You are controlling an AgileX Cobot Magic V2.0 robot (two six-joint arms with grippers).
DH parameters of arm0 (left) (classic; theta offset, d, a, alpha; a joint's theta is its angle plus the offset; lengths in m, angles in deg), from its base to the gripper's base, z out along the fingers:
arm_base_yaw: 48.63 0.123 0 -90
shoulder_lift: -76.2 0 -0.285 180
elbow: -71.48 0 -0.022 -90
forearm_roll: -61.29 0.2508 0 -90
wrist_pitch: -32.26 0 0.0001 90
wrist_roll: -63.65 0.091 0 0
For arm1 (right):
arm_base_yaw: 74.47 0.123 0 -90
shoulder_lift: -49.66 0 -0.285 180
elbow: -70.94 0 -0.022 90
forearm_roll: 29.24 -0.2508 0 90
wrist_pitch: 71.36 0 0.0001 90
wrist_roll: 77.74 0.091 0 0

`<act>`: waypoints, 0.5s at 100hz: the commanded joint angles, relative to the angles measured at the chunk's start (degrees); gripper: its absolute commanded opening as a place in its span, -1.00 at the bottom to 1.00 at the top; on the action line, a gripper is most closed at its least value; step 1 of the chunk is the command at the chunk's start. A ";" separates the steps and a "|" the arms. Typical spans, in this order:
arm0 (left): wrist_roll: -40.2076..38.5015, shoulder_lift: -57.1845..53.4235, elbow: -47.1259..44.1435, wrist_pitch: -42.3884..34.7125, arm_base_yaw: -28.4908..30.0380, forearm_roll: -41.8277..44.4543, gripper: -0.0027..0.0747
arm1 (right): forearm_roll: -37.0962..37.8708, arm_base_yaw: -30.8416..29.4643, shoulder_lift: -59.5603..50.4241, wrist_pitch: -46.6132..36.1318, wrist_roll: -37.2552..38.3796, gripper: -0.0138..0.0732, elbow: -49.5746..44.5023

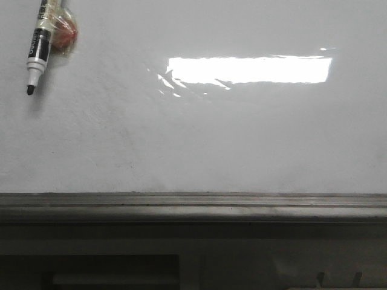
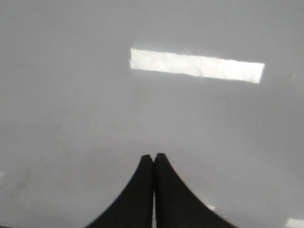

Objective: Write number 6 on whiteboard

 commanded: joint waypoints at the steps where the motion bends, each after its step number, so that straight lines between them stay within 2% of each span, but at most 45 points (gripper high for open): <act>1: -0.40 -1.80 -2.72 -4.38 0.10 -8.36 -0.98 | -6.07 -0.19 -1.06 -6.50 -0.07 -0.84 -1.26; 17: -0.40 -1.80 -2.72 -5.28 0.10 -23.79 -0.98 | -21.99 -0.19 -1.06 -8.91 -0.07 -0.84 -1.26; 24: -0.40 -1.80 -2.34 -5.68 0.10 -27.55 -0.98 | -28.20 -0.19 -1.06 -9.32 -0.07 -0.83 -0.99; 37: -0.29 -1.45 1.31 -1.56 -0.01 -27.16 -0.98 | -28.60 -0.19 -0.33 -4.01 -0.07 -0.83 2.97; 50: 0.11 2.33 8.18 7.45 -0.01 -21.84 -0.98 | -23.42 -0.19 5.03 4.89 -0.63 -0.83 9.79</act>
